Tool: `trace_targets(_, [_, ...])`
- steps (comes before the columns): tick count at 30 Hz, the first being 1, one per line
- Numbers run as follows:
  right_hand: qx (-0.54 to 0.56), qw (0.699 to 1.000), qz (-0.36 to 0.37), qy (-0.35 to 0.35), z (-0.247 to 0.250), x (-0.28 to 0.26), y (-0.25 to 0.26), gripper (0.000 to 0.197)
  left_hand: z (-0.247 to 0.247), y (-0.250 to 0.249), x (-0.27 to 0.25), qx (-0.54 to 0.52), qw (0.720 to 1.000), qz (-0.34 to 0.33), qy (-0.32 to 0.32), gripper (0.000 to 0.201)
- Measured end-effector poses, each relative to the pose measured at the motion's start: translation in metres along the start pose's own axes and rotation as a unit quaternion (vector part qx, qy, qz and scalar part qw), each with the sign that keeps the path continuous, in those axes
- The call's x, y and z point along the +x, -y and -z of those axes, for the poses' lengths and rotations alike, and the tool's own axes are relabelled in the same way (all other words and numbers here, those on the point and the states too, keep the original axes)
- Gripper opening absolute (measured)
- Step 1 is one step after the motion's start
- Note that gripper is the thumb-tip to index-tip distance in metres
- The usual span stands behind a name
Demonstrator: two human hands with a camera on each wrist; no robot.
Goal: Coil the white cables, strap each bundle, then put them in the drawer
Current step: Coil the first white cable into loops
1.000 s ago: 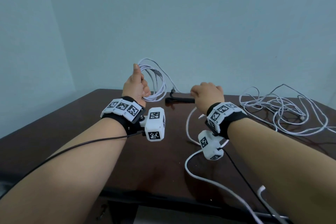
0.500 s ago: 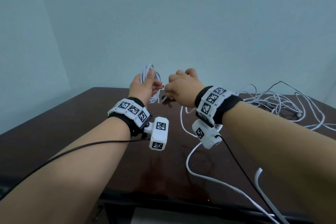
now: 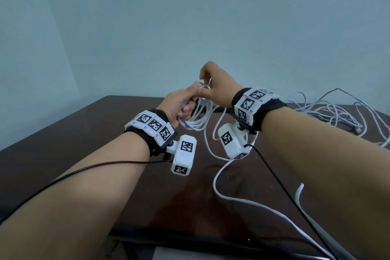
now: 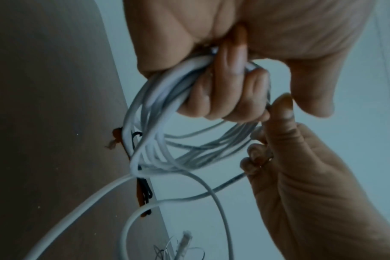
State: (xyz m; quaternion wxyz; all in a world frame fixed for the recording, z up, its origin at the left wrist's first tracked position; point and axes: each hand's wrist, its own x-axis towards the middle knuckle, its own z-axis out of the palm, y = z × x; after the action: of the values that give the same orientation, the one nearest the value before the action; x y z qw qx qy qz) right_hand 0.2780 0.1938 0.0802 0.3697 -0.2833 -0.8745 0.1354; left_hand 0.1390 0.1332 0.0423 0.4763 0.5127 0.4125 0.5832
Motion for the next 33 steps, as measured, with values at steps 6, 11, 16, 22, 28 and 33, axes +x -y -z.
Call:
trace_targets(6, [0.003, 0.989, -0.051, 0.138, -0.002, 0.0, -0.016, 0.031, 0.007, 0.01, 0.001, -0.014, 0.998, 0.013, 0.052, 0.028])
trace_targets(11, [0.032, 0.987, -0.09, 0.128, -0.016, 0.002, -0.023, 0.028, 0.011, 0.01, 0.004, -0.038, 0.998, 0.024, 0.038, 0.036])
trace_targets(16, [0.042, 0.986, -0.109, 0.116, -0.025, 0.003, -0.025, 0.028, 0.01, 0.013, 0.011, -0.017, 0.999, 0.045, -0.026, 0.052])
trace_targets(22, [-0.052, 0.987, -0.125, 0.083, -0.006, 0.002, -0.02, 0.064, 0.018, 0.016, 0.015, -0.031, 0.994, 0.045, -0.095, 0.05])
trace_targets(28, [-0.072, 0.985, -0.108, 0.114, 0.026, -0.004, 0.013, 0.04, 0.019, 0.011, 0.015, -0.213, 0.956, 0.012, -0.201, 0.048])
trace_targets(33, [-0.162, 0.963, -0.119, 0.177, 0.024, -0.018, 0.034, 0.037, 0.011, -0.011, 0.008, -0.269, 0.94, -0.029, -0.209, 0.048])
